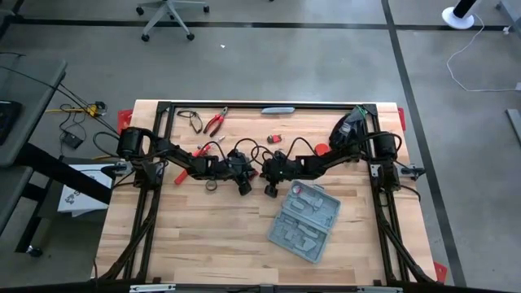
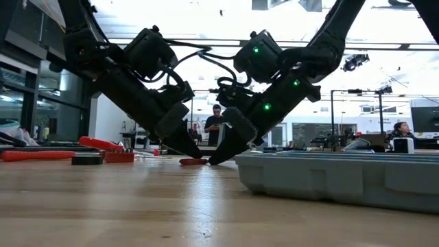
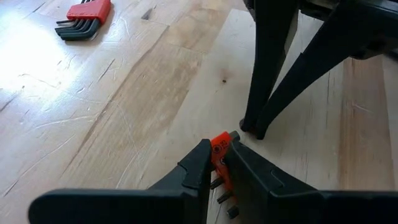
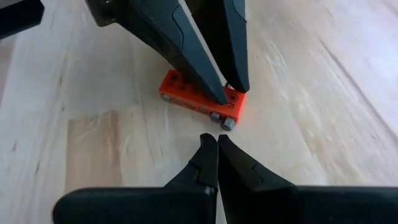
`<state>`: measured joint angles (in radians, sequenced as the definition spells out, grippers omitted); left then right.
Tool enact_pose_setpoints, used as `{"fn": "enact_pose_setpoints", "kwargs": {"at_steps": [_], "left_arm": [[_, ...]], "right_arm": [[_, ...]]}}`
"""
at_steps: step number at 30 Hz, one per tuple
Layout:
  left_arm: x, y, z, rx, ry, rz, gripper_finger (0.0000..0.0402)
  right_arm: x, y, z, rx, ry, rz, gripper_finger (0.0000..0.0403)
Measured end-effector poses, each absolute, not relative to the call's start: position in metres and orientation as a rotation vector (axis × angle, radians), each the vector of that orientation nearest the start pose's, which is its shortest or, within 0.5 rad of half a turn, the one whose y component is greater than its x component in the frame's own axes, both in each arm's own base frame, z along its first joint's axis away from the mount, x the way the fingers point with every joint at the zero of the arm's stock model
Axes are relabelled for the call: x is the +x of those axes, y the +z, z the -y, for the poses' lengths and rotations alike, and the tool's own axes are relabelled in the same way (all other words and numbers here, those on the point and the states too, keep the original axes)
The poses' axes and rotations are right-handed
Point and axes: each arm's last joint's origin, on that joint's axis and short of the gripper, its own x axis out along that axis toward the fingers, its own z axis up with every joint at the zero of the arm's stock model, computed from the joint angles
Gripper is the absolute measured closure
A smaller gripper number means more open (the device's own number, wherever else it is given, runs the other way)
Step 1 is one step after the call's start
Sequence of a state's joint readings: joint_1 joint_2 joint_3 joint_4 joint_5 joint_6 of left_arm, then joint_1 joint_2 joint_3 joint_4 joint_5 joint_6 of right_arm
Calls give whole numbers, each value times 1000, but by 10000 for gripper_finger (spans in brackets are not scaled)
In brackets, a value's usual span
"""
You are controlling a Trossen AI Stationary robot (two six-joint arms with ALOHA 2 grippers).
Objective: Prefit tool cases
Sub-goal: Put the right orange multi-bit set into the gray tool case
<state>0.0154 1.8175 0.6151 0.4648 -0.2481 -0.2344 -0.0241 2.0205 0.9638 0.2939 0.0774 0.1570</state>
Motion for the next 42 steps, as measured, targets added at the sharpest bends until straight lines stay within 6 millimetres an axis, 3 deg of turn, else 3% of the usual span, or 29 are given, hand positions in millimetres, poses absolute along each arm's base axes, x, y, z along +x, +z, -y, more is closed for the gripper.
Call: {"fn": "enact_pose_setpoints", "kwargs": {"at_steps": [24,31,42], "left_arm": [[300,89,-12,-137,334,-694,351],[299,88,-12,-133,339,-701,351],[300,88,-11,-134,332,-703,351]], "right_arm": [[384,86,35,182,-138,-701,403],[393,83,36,178,-136,-700,403],[387,94,31,147,-127,-780,403]]}}
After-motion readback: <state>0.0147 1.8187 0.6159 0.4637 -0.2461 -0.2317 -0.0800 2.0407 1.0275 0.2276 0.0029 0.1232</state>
